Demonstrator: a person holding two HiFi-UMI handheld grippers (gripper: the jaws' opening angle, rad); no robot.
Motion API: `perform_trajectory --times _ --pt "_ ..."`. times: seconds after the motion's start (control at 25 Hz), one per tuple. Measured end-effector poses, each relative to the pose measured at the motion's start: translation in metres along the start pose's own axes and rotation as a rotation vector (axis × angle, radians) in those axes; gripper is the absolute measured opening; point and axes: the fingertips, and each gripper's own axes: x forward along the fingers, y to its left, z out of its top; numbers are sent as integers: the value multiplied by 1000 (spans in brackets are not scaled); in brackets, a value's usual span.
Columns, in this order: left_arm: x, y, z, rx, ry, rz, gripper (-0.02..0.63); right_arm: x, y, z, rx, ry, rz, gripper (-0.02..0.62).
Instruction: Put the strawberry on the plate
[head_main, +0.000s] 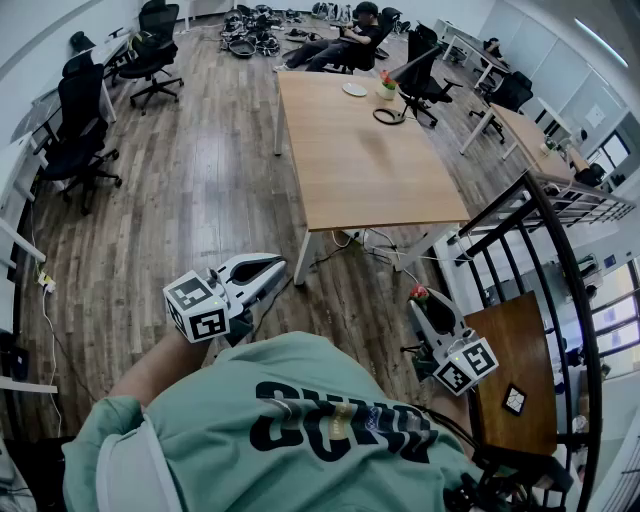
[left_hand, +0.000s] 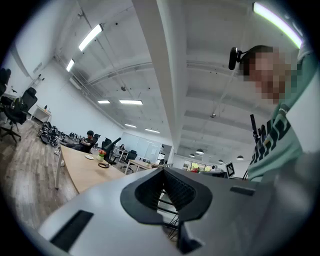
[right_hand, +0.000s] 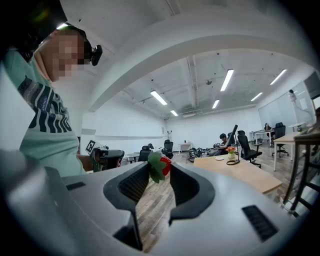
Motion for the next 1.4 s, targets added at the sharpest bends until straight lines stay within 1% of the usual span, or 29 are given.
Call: perform_trajectory --times 0.52,0.84,1.04,1.2,1.4 --pt "-1 -15 -4 3 12 -19 5 -17 7 -2 3 -12 -19 141" --pt "5 -26 -5 1 17 -32 5 -30 5 1 3 -16 -34 141" --pt "14 -35 -13 5 27 -41 5 -43 -4 -7 12 -5 -46 141" --pt "24 -45 -20 -2 38 -51 5 -56 -11 -12 23 -12 -54 143" --pt "18 -53 -21 -4 81 -67 5 -65 -2 -18 58 -30 -67 143"
